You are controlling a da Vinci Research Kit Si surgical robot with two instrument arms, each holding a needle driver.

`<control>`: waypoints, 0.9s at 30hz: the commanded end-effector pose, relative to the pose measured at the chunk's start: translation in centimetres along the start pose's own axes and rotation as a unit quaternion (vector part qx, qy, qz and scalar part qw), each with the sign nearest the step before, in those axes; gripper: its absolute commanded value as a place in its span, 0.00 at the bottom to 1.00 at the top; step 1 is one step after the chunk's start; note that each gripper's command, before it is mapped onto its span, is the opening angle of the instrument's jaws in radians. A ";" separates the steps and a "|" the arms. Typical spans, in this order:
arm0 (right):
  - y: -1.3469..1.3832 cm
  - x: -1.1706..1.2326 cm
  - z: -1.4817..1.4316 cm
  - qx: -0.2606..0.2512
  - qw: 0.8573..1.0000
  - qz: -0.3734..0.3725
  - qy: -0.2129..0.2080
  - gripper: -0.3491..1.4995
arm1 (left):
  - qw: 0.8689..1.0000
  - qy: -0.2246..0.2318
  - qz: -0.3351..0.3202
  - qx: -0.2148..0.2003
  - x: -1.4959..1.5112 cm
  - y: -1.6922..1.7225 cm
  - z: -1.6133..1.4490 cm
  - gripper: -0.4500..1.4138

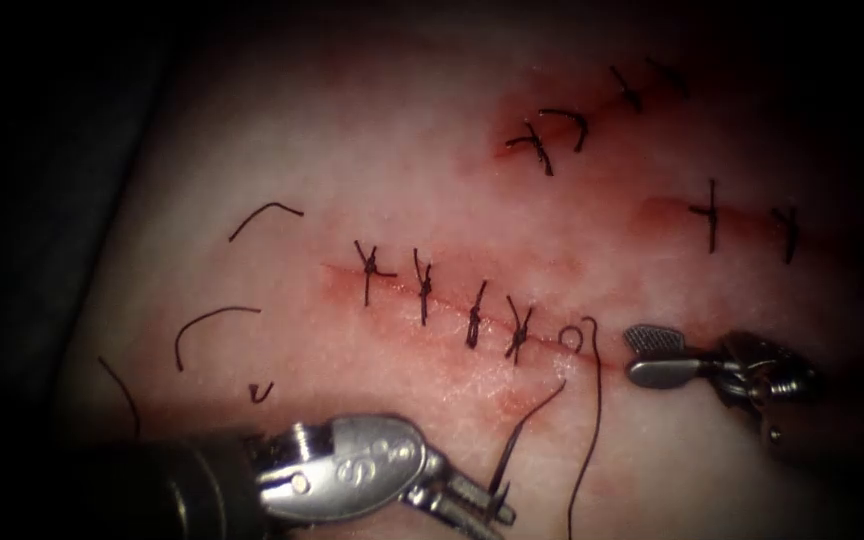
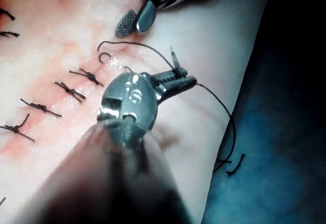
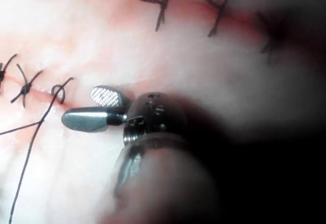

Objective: Wound Closure
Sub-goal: Pull the needle through with the left gripper, then pull the suture through the skin with the right gripper until a tail remains.

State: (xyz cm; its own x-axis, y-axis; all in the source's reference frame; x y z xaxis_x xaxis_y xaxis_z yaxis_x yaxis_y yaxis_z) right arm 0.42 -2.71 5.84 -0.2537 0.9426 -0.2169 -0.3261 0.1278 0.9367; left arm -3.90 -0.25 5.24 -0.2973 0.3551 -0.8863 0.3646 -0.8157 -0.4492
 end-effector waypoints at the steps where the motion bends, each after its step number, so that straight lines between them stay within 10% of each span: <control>1: -0.05 -0.08 0.03 -0.017 1.000 -0.026 0.006 0.71 | 1.000 0.011 0.015 0.005 0.01 -0.01 0.02 0.00; 5: -0.30 0.09 -0.04 -0.062 0.995 -0.074 0.020 0.86 | 0.996 0.047 0.061 0.040 0.29 0.06 -0.24 0.00; 15: -0.92 0.04 0.28 -0.093 0.977 -0.191 -0.001 0.90 | 0.979 0.102 0.141 0.109 0.83 0.25 -0.72 0.00; 27: -1.06 0.08 0.61 -0.118 0.955 -0.272 -0.013 0.87 | 0.975 0.110 0.156 0.117 0.88 0.45 -0.89 0.00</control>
State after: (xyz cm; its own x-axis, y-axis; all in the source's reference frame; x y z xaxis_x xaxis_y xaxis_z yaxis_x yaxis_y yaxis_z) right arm 1.23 -2.53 4.91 0.0383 0.7593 -0.6496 -0.6119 0.5318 0.5855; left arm -3.10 0.11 4.07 0.0045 0.1419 -0.9899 0.1822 -0.9734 -0.1388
